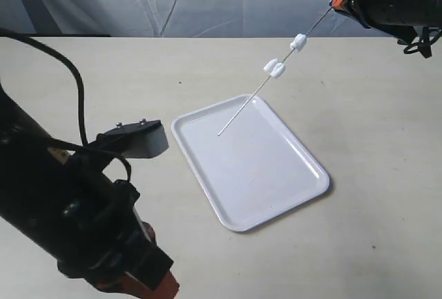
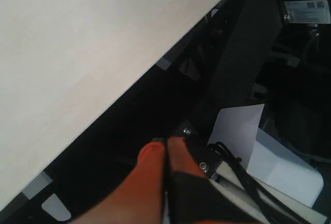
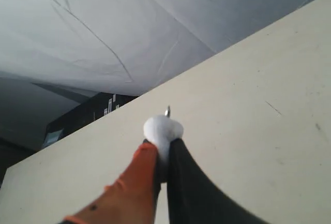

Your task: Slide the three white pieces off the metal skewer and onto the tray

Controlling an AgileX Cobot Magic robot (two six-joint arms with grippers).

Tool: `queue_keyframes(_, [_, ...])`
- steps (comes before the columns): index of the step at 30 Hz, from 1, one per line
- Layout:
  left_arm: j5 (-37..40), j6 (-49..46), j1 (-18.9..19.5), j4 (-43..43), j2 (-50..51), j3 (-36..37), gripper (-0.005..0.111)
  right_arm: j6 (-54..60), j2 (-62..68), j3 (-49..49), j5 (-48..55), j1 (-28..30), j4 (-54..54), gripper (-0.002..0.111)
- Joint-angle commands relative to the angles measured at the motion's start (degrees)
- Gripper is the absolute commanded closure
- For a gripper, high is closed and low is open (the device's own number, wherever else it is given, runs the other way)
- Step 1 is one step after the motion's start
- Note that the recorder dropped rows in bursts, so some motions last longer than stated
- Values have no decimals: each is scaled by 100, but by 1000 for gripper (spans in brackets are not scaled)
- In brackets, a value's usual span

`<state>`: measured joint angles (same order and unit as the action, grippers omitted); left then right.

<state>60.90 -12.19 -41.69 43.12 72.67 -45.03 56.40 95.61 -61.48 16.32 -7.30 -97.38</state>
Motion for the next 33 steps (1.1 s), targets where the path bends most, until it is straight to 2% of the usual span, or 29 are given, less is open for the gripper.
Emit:
queue_keyframes(1, [-339,23,-20,-299,-200,0,107,61,-2,-59,416,-3,-1,107])
queue_keyframes(5, [-1607,-200,-20,-383,-200,0,107,61,-2,-59,1435,-3,-1,107])
queue_keyframes(9, [-2909,36,-9,-742,-200,0,107,2,-2,-59,2063,-3,596,107])
queue_keyframes(11, [-3089,51,50,-819,-200,0,107,-164,-2,-59,2207,-3,813,107])
queue_keyframes(13, [-3105,65,169,-916,-200,0,104,-257,-2,-59,2315,-3,904,107])
queue_keyframes(16, [-3015,93,410,-945,-200,0,93,-260,-2,-59,2523,-3,919,107])
queue_keyframes(20, [-2690,-67,617,-738,-78,0,70,-260,-2,-59,2830,-3,919,107])
queue_keyframes(23, [-2467,-518,675,-231,181,0,60,-260,-2,-59,2927,-3,897,107])
queue_keyframes(28, [-2815,-1655,675,1054,618,-20,60,-260,-2,-59,3197,-3,894,107])
queue_keyframes(33, [-2815,-1989,675,1083,806,-125,60,-260,-2,-59,3205,-3,754,107])
